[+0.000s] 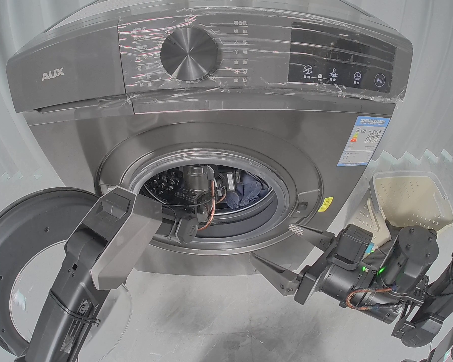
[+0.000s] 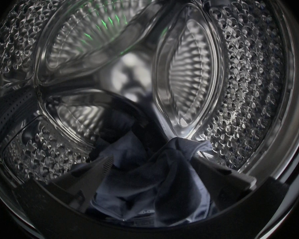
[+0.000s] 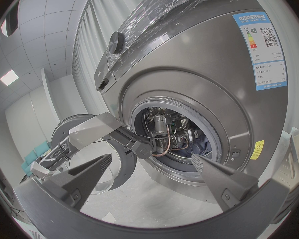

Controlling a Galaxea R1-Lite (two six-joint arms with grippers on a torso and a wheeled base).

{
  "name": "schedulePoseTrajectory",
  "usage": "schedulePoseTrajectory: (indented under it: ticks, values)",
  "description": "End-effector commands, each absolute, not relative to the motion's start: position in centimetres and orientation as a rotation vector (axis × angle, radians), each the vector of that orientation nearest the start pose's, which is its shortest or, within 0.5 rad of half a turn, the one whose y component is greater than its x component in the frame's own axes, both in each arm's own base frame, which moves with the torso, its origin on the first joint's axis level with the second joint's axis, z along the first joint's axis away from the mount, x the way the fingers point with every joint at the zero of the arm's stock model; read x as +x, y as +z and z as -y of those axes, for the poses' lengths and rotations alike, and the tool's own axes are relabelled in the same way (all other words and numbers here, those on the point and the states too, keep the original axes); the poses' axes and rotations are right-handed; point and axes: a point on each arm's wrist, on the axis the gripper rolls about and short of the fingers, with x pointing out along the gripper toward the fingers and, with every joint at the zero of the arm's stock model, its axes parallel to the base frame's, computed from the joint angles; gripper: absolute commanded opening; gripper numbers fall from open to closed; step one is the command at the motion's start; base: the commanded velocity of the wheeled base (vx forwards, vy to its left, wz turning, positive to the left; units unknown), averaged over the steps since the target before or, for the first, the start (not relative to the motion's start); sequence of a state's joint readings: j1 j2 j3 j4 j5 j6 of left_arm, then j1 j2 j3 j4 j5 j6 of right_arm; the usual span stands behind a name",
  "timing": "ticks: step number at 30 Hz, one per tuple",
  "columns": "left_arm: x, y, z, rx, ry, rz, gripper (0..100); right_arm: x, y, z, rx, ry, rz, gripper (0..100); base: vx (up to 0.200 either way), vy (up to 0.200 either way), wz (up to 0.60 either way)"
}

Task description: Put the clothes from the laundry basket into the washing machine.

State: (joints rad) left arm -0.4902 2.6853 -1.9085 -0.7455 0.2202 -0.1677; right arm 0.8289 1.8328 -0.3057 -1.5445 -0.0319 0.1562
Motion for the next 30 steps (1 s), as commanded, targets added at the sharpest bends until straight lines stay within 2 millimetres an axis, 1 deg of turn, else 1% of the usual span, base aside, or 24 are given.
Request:
schedulePoseTrajectory:
  ticks: [1,2,3,4,6,9,10,11,12,13,15,16,17,19,21,24,25,27,29,30]
  values:
    - [46.1,7.3,26.2,-0.163,-0.299,-0.099,100,17.8,12.0,-19.4,0.155,0.799,-0.047,100,0.0,0.0,0.0]
    - [45.8,7.3,26.3,-0.162,-0.302,-0.11,100,17.8,12.1,-19.3,0.156,0.797,-0.045,100,0.0,0.0,0.0]
    - [44.4,7.9,26.5,-0.161,-0.317,-0.127,100,17.8,12.1,-19.4,0.157,0.799,-0.044,100,0.0,0.0,0.0]
    - [43.8,8.0,26.5,-0.157,-0.323,-0.131,100,17.7,12.1,-19.3,0.156,0.8,-0.046,100,0.0,0.0,0.0]
    - [42.3,8.1,26.2,-0.145,-0.332,-0.148,100,17.7,12.1,-19.3,0.157,0.799,-0.044,100,0.0,0.0,0.0]
    - [39.4,8.4,25.7,-0.126,-0.359,-0.174,100,17.6,12.1,-19.3,0.155,0.8,-0.047,100,0.0,0.0,0.0]
    - [38.9,8.4,25.7,-0.123,-0.363,-0.178,100,17.6,12.1,-19.3,0.155,0.802,-0.047,100,0.0,0.0,0.0]
    - [37.5,8.6,25.2,-0.115,-0.371,-0.193,100,17.5,12.1,-19.3,0.155,0.803,-0.049,100,0.0,0.0,0.0]
    - [37.4,8.7,25.1,-0.115,-0.373,-0.193,100,17.5,12.1,-19.3,0.155,0.805,-0.049,100,0.0,0.0,0.0]
    - [35.7,9.0,24.7,-0.108,-0.384,-0.201,100,17.4,12.0,-19.4,0.154,0.808,-0.05,100,0.0,0.0,0.0]
    - [33.2,9.6,24.3,-0.104,-0.413,-0.206,100,17.3,12.0,-19.4,0.152,0.809,-0.053,100,0.0,0.0,0.0]
    - [33.2,9.6,24.3,-0.104,-0.413,-0.206,100,17.3,12.0,-19.4,0.152,0.809,-0.053,100,0.0,0.0,0.0]
    - [30.9,10.3,24.1,-0.101,-0.444,-0.213,100,17.3,12.0,-19.3,0.153,0.811,-0.052,100,0.0,0.0,0.0]
    - [28.1,10.9,23.9,-0.093,-0.484,-0.228,100,17.2,12.2,-19.2,0.156,0.81,-0.046,100,0.0,0.0,0.0]
    - [24.8,11.6,23.5,-0.088,-0.537,-0.249,100,16.9,12.4,-18.8,0.157,0.808,-0.043,100,0.0,0.0,0.0]
    - [21.1,12.2,22.3,-0.073,-0.596,-0.271,100,15.9,12.5,-18.0,0.153,0.817,-0.049,100,0.0,0.0,0.0]
    - [21.1,12.2,22.3,-0.073,-0.596,-0.271,100,15.9,12.5,-18.0,0.153,0.817,-0.049,100,0.0,0.0,0.0]
    - [19.2,12.9,20.8,-0.078,-0.611,-0.267,100,15.2,12.9,-17.3,0.156,0.819,-0.04,100,0.0,0.0,0.0]
    - [17.9,13.9,19.5,-0.106,-0.619,-0.237,100,15.0,13.4,-16.6,0.162,0.806,-0.018,100,0.0,0.0,0.0]
    - [17.7,14.1,19.2,-0.111,-0.618,-0.231,100,15.0,13.5,-16.5,0.164,0.804,-0.013,100,0.0,0.0,0.0]
